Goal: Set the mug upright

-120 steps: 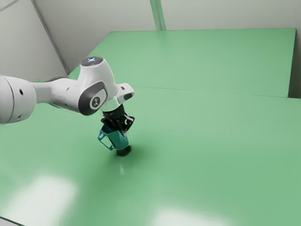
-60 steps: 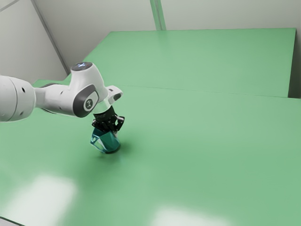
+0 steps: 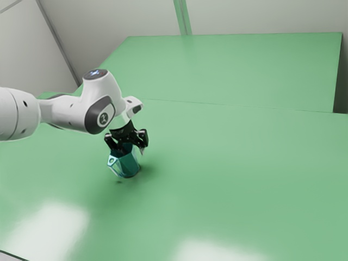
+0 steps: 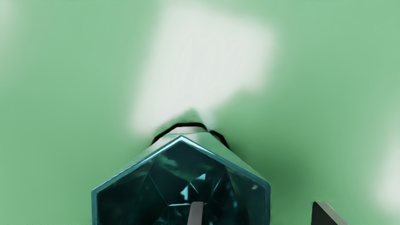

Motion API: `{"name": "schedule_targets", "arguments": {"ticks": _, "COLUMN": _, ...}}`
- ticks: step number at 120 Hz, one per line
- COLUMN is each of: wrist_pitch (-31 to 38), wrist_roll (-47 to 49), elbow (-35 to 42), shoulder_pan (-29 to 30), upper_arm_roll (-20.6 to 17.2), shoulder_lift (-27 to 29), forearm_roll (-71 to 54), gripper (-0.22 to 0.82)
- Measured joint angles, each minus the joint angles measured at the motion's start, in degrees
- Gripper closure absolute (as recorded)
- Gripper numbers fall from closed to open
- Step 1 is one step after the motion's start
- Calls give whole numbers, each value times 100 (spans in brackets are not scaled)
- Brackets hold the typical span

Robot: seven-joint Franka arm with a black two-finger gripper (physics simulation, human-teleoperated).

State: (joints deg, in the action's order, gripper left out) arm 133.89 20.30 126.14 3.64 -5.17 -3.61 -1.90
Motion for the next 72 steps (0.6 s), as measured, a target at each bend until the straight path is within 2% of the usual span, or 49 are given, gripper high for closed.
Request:
{"name": "schedule_targets", "arguments": {"ticks": 13, "wrist_pitch": -56, "wrist_roll": -8, "elbow": -34, "shoulder_pan": -36, "upper_arm_roll": -1, "shoulder_lift": 185, "forearm_roll": -2, "gripper": 14}}
{"name": "schedule_targets", "arguments": {"ticks": 28, "wrist_pitch": -285, "wrist_roll": -15, "elbow": -292, "shoulder_pan": -127, "upper_arm_roll": 3, "shoulder_lift": 389, "forearm_roll": -11, "gripper": 8}}
{"name": "schedule_targets", "arguments": {"ticks": 48, "wrist_pitch": -877, "wrist_roll": -57, "elbow": -785, "shoulder_pan": -260, "upper_arm_roll": 6, "shoulder_lift": 528, "forearm_roll": -44, "gripper": 4}}
{"name": "schedule_targets", "arguments": {"ticks": 72, "wrist_pitch": -1954, "wrist_roll": -215, "elbow": -1889, "shoulder_pan": -383, "upper_arm_roll": 8, "shoulder_lift": 546, "forearm_roll": -117, "gripper": 1}}
